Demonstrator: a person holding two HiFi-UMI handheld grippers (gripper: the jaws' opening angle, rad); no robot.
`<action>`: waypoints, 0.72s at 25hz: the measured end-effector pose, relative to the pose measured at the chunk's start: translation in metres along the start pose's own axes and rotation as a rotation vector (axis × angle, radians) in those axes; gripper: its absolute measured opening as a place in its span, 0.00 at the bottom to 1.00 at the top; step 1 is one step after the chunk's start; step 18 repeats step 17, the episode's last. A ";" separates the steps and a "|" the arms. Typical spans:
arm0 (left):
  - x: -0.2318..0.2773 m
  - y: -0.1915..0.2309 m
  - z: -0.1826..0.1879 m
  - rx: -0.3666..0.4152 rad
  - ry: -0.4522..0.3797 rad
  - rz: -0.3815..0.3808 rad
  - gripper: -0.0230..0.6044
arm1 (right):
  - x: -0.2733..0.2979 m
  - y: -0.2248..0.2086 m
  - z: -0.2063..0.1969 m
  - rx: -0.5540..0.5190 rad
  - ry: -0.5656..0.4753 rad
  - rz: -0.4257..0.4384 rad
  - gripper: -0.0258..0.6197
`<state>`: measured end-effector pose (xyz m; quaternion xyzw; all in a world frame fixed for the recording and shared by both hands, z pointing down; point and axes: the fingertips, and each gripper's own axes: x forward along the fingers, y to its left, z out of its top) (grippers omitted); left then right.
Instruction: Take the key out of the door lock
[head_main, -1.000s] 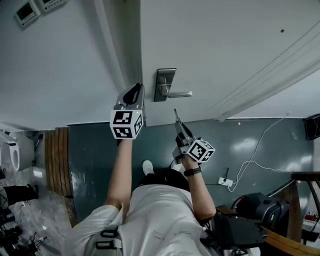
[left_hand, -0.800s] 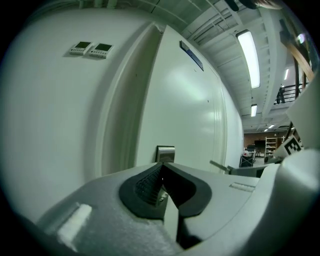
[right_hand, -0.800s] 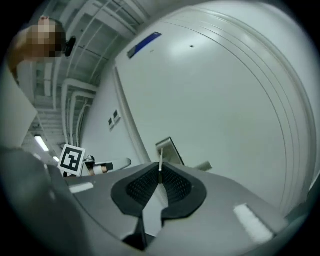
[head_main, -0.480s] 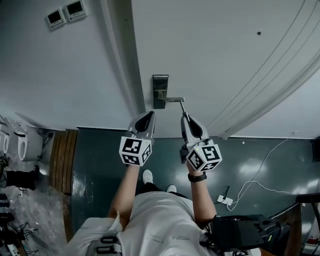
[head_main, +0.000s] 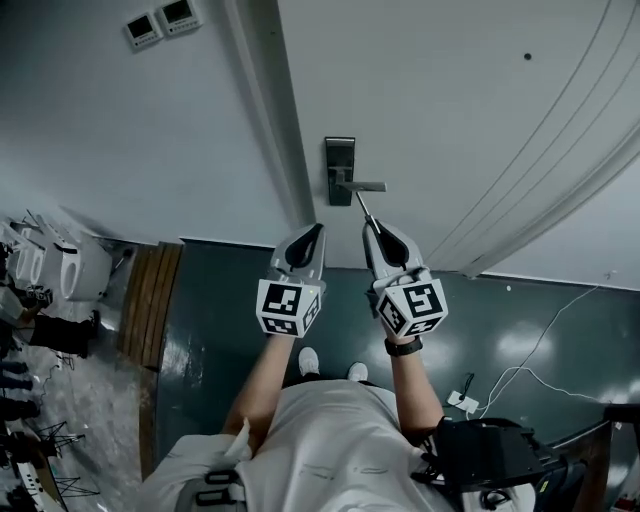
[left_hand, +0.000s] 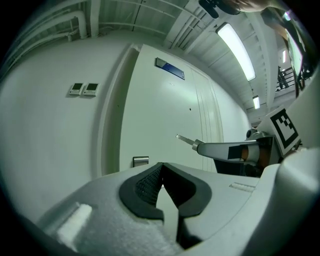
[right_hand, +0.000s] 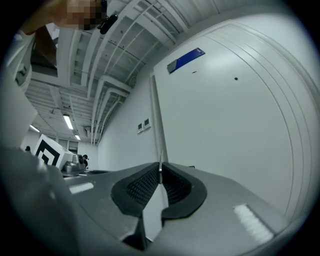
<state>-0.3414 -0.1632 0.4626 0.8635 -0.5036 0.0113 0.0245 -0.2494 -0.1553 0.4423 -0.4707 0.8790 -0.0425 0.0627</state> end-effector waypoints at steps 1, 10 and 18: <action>0.002 0.000 0.003 0.003 -0.012 -0.012 0.04 | 0.002 0.002 0.005 -0.022 -0.005 0.003 0.09; 0.003 0.022 0.020 -0.002 -0.061 -0.062 0.04 | 0.023 0.017 0.015 -0.062 0.002 -0.041 0.09; 0.006 0.052 0.020 -0.014 -0.069 -0.078 0.04 | 0.051 0.037 -0.001 -0.071 0.032 -0.039 0.09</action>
